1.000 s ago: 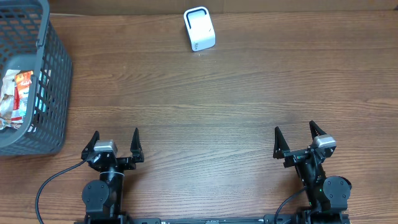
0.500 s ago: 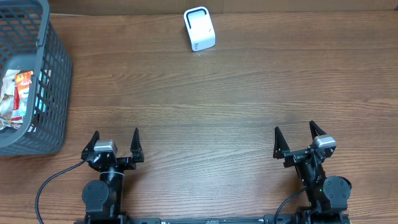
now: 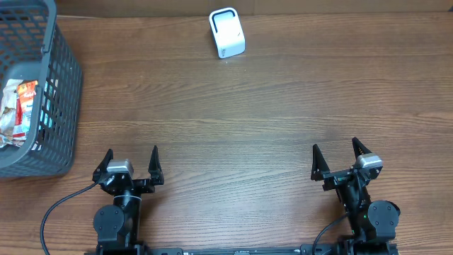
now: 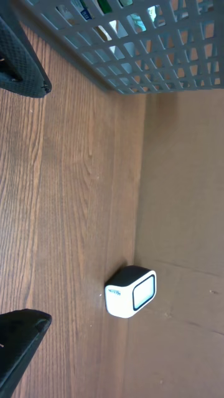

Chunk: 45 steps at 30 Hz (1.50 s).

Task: Scan the item barcode
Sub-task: 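Move the left gripper toward the grey basket, then reach into the basket and grasp the teal-and-orange snack pack with left gripper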

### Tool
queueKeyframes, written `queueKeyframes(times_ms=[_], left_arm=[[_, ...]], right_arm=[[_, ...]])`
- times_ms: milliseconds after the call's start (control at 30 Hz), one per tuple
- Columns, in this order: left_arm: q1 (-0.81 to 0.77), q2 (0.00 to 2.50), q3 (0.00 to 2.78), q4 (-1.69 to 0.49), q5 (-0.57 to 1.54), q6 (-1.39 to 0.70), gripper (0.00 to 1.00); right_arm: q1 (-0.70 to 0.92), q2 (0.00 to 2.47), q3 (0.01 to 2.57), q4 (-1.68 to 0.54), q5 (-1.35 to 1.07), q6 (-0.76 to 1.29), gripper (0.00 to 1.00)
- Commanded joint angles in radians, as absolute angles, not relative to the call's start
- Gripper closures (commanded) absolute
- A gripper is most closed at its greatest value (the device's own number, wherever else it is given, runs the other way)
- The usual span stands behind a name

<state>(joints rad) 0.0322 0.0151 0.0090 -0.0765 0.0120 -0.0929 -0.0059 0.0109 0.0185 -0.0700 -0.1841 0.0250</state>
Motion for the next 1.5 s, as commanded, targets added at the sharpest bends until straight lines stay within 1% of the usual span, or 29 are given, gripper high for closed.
queueKeyframes(times_ms=[0, 267, 433, 533, 633, 733, 833, 933, 1100, 1233, 1333, 1467], left_arm=[[0.026, 0.005, 0.005, -0.076, 0.02, -0.067, 0.0], [0.026, 0.005, 0.005, -0.078, 0.024, -0.067, 0.01], [0.026, 0.005, 0.035, -0.093, 0.145, -0.051, 0.0], [0.026, 0.006, 0.116, -0.179, 0.212, -0.067, 0.0], [0.025, 0.026, 0.257, -0.324, 0.22, -0.12, 0.01], [0.025, 0.093, 0.421, -0.457, 0.244, -0.124, 0.0], [0.025, 0.207, 0.602, -0.584, 0.29, -0.123, 0.0], [0.025, 0.377, 0.813, -0.759, 0.289, -0.088, 0.0], [0.025, 0.724, 1.199, -1.128, 0.266, 0.015, 0.0], [0.026, 1.008, 1.536, -1.398, 0.211, 0.023, 0.0], [0.026, 1.164, 1.728, -1.464, 0.214, 0.019, 0.0], [0.026, 1.302, 1.879, -1.456, 0.185, 0.023, 0.0]], right_arm=[[-0.01, 0.003, 0.008, -0.066, -0.185, 0.019, 0.0], [-0.01, 0.003, 0.008, -0.066, -0.185, 0.019, 0.0], [-0.01, 0.003, 0.008, -0.066, -0.185, 0.019, 0.0], [-0.01, 0.003, 0.008, -0.066, -0.185, 0.019, 0.0], [-0.01, 0.003, 0.008, -0.066, -0.185, 0.019, 0.0], [-0.01, 0.003, 0.008, -0.066, -0.185, 0.019, 0.0], [-0.01, 0.003, 0.008, -0.066, -0.185, 0.019, 0.0], [-0.01, 0.003, 0.008, -0.066, -0.185, 0.019, 0.0], [-0.01, 0.003, 0.008, -0.066, -0.185, 0.019, 0.0], [-0.01, 0.003, 0.008, -0.066, -0.185, 0.019, 0.0], [-0.01, 0.003, 0.008, -0.066, -0.185, 0.019, 0.0], [-0.01, 0.003, 0.008, -0.066, -0.185, 0.019, 0.0]])
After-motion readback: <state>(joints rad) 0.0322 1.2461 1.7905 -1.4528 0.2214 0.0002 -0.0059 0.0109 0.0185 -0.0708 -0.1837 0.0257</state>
